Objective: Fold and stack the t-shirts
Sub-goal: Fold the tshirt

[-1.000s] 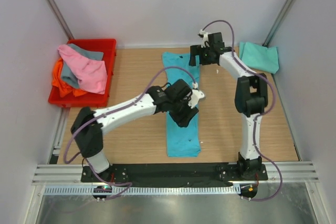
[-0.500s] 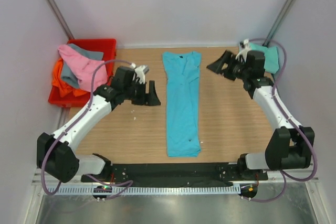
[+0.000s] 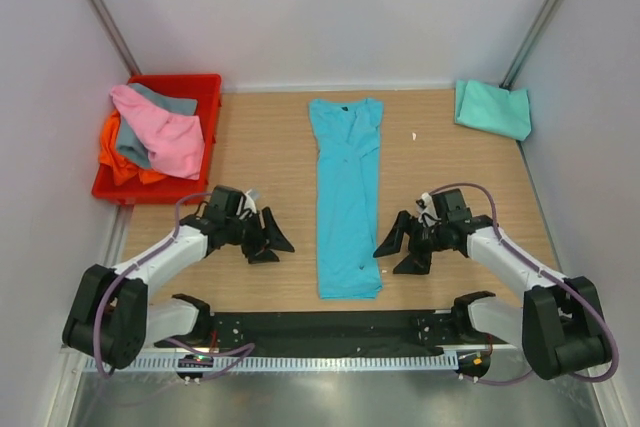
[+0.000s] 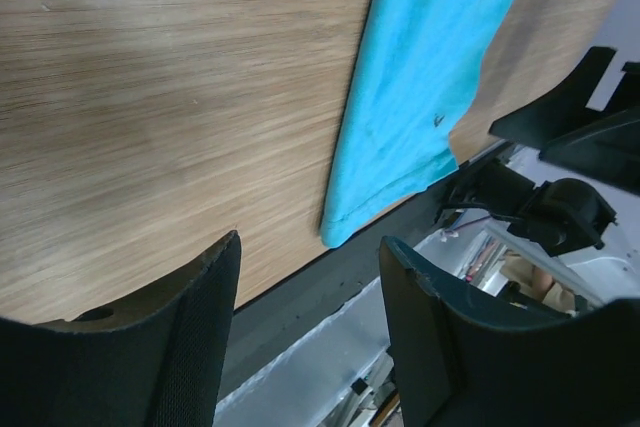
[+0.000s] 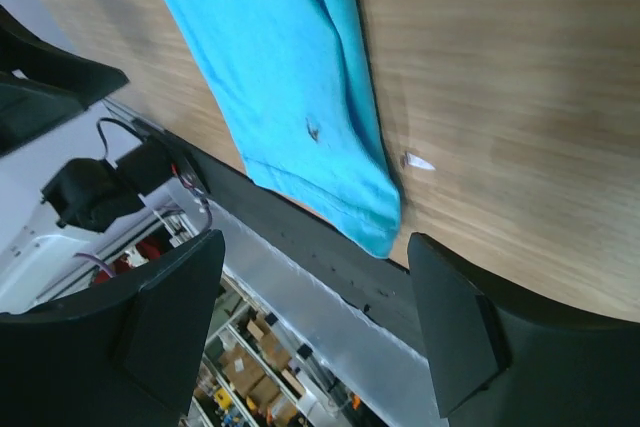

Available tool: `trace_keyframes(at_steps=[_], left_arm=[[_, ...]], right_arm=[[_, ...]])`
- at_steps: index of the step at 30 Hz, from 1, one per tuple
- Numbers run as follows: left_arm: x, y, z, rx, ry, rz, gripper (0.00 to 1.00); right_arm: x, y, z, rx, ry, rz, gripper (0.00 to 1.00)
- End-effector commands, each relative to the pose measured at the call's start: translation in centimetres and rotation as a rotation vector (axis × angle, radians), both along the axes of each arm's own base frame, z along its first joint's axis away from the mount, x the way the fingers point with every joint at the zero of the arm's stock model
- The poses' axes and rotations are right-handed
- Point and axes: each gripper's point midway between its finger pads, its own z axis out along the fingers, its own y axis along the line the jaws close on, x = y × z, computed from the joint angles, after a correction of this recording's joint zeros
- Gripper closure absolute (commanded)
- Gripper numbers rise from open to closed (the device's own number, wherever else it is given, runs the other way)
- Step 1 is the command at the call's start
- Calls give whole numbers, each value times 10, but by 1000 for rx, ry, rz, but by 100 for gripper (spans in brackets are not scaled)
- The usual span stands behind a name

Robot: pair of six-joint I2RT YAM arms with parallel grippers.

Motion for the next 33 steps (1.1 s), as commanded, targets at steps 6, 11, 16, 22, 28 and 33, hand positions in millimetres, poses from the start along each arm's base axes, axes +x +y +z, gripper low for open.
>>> trace_keyframes(at_steps=[6, 11, 16, 22, 28, 33], left_arm=[[-5, -6, -13, -14, 119, 25, 46], [-16, -15, -20, -3, 173, -10, 49], [-37, -33, -28, 18, 212, -105, 51], [-50, -59, -35, 5, 251, -177, 53], [-45, -72, -39, -1, 254, -195, 53], [-48, -86, -41, 0, 255, -245, 54]], right_arm=[[-24, -1, -20, -97, 162, 30, 22], [-35, -1, -31, -113, 227, 40, 25], [-44, 3, -33, -131, 261, 75, 27], [-51, 21, -40, -107, 305, 111, 29], [-51, 30, -40, -73, 315, 117, 30], [-48, 34, -40, -60, 306, 116, 32]])
